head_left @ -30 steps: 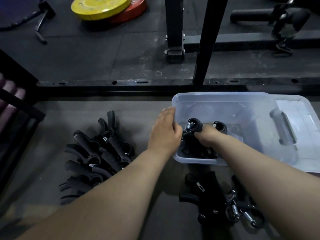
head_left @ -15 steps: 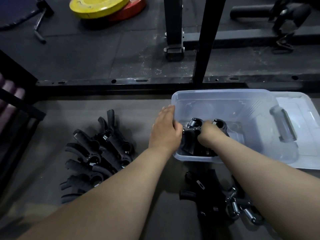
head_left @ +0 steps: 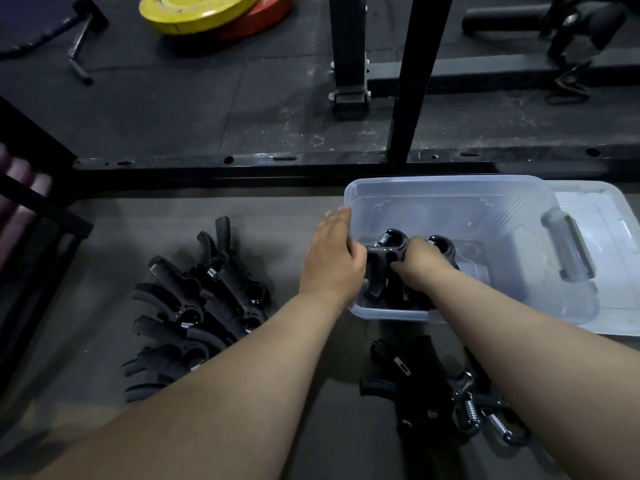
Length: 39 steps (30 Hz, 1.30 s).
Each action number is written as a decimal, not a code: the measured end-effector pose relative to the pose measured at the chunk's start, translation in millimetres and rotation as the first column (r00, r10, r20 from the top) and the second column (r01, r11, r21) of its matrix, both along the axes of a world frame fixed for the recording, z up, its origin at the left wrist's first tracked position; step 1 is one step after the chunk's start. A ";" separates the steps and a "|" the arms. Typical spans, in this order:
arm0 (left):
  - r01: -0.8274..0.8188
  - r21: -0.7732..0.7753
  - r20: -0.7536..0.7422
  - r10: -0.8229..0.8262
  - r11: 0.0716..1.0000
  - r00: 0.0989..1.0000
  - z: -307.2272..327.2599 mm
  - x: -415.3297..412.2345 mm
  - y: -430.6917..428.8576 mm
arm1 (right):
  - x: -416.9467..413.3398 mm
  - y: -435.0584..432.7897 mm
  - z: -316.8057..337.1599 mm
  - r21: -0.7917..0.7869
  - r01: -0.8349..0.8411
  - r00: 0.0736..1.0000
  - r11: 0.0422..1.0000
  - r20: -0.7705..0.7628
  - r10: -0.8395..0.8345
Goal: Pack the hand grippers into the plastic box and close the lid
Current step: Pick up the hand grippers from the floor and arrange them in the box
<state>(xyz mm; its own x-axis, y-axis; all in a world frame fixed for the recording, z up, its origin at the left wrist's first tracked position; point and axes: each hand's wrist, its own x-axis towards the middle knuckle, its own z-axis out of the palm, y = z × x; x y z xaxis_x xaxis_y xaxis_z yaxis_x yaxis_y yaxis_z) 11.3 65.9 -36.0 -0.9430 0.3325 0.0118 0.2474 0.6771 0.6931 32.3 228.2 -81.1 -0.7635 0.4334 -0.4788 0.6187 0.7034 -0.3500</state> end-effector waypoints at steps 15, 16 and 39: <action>-0.141 -0.062 0.034 0.143 0.988 0.989 -4.9 -29.4 -42.0 | -29.3 -72.2 51.7 -0.377 -0.045 0.900 0.925 -0.417 -0.126; -0.211 -0.118 0.088 0.222 0.970 0.971 -6.8 -35.9 -53.6 | -27.4 -82.7 52.4 -0.381 -0.070 0.912 0.922 -0.399 -0.096; -0.376 -0.511 0.294 0.568 0.773 0.769 -43.0 -52.5 -142.6 | -8.5 -98.8 48.8 -0.344 -0.090 0.889 0.935 -0.451 -0.080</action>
<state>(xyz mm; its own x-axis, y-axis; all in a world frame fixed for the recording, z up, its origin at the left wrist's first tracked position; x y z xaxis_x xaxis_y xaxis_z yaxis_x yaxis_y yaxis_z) -41.1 -76.7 -79.1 -0.8558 -0.2753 -0.4380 -0.4231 0.8597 0.2863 23.8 129.4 -32.2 -0.9328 0.3003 -0.1995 0.3297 0.4869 -0.8088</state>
